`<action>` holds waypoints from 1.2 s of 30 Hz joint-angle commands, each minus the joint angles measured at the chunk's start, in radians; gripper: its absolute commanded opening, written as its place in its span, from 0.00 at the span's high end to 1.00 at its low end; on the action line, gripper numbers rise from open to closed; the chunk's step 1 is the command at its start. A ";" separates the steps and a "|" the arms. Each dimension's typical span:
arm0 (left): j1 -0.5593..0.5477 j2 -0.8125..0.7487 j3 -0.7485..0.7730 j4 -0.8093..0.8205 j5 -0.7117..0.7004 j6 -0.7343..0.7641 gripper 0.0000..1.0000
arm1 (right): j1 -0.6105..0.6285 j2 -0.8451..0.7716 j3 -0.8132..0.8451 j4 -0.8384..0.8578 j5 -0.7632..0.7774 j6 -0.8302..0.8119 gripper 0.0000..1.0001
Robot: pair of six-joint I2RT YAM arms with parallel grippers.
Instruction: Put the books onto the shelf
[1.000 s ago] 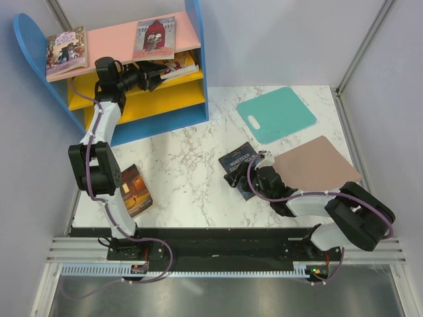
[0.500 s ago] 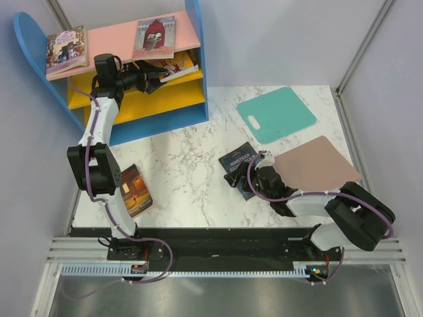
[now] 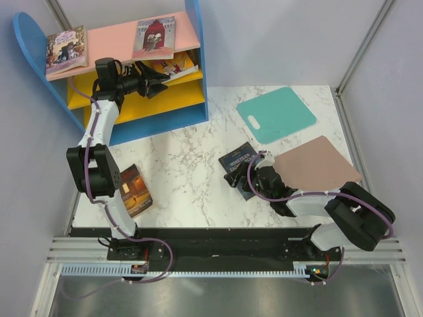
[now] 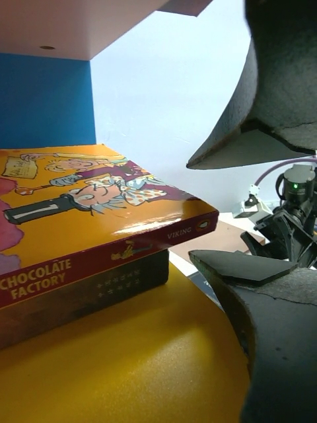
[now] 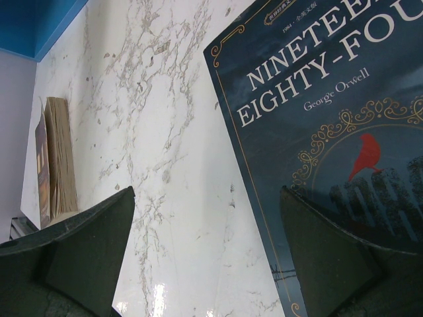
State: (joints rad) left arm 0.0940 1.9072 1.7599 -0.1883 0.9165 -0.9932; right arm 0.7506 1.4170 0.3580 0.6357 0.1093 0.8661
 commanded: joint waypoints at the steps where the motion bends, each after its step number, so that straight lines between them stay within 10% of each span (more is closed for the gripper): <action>1: 0.010 -0.022 -0.034 -0.043 0.016 0.080 0.41 | 0.006 0.023 -0.005 -0.077 -0.010 -0.013 0.02; 16: 0.010 -0.096 -0.080 -0.014 0.022 0.120 0.55 | 0.004 0.031 -0.002 -0.074 -0.016 -0.015 0.02; 22: 0.012 -0.100 -0.085 -0.034 -0.041 0.123 0.98 | 0.004 0.025 -0.004 -0.074 -0.014 -0.013 0.02; 36: 0.006 -0.117 -0.077 -0.025 -0.097 0.123 0.98 | 0.004 0.030 -0.002 -0.074 -0.016 -0.015 0.02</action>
State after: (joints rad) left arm 0.1005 1.8462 1.6737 -0.2348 0.8474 -0.8951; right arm 0.7506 1.4204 0.3584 0.6399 0.1070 0.8627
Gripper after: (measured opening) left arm 0.025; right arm 0.982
